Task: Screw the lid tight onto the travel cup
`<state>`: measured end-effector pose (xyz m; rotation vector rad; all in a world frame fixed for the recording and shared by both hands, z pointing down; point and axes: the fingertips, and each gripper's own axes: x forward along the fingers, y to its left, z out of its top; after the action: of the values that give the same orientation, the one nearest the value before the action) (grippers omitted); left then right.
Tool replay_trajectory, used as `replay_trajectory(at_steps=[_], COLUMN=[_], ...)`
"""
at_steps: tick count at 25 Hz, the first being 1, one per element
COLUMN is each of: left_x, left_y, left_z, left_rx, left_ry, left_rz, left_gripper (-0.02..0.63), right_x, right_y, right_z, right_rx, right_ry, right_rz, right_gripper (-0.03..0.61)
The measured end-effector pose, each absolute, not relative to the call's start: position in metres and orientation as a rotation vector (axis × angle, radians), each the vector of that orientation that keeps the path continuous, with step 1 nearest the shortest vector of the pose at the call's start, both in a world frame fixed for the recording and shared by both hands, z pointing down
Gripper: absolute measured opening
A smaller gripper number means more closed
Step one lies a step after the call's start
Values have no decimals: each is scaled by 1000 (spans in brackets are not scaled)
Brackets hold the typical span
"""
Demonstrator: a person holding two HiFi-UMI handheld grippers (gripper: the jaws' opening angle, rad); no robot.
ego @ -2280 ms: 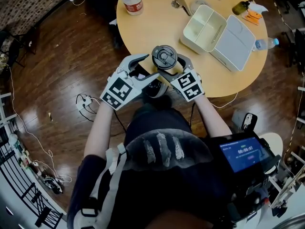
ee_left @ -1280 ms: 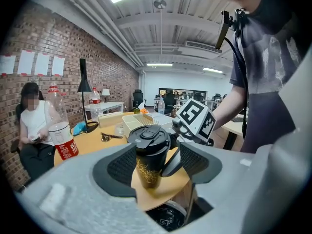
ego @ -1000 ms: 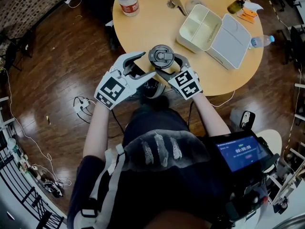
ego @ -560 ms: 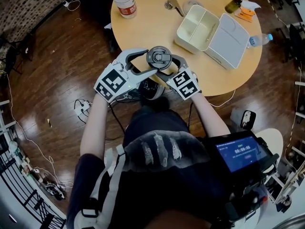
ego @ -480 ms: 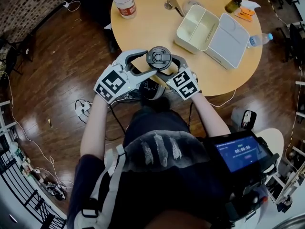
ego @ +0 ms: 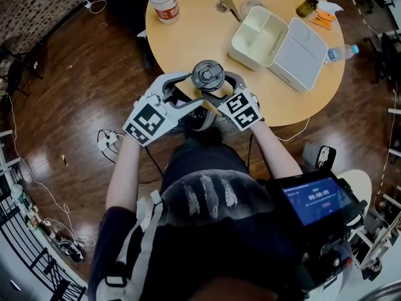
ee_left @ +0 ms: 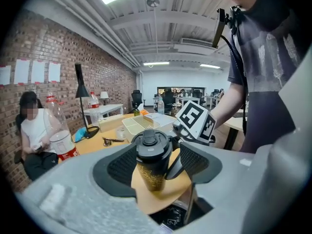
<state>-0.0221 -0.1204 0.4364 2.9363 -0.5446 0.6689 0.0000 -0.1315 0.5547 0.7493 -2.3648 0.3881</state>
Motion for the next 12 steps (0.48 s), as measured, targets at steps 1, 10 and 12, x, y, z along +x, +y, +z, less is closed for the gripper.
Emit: replay_trajectory(at_steps=[1, 10, 12], left_x=[-23, -16, -16], left_y=[-123, -121, -118], left_z=[435, 443, 442], left_rx=[2942, 2916, 2914], left_ry=[-575, -566, -577], left_rz=[662, 670, 668], left_gripper=[290, 290, 291], right_x=[0, -1, -2], right_y=[-131, -131, -131], right_z=[555, 557, 557], right_rx=[748, 744, 746], right_ry=[-2364, -2348, -2344], right_rz=[387, 382, 380], right_gripper=[335, 333, 331])
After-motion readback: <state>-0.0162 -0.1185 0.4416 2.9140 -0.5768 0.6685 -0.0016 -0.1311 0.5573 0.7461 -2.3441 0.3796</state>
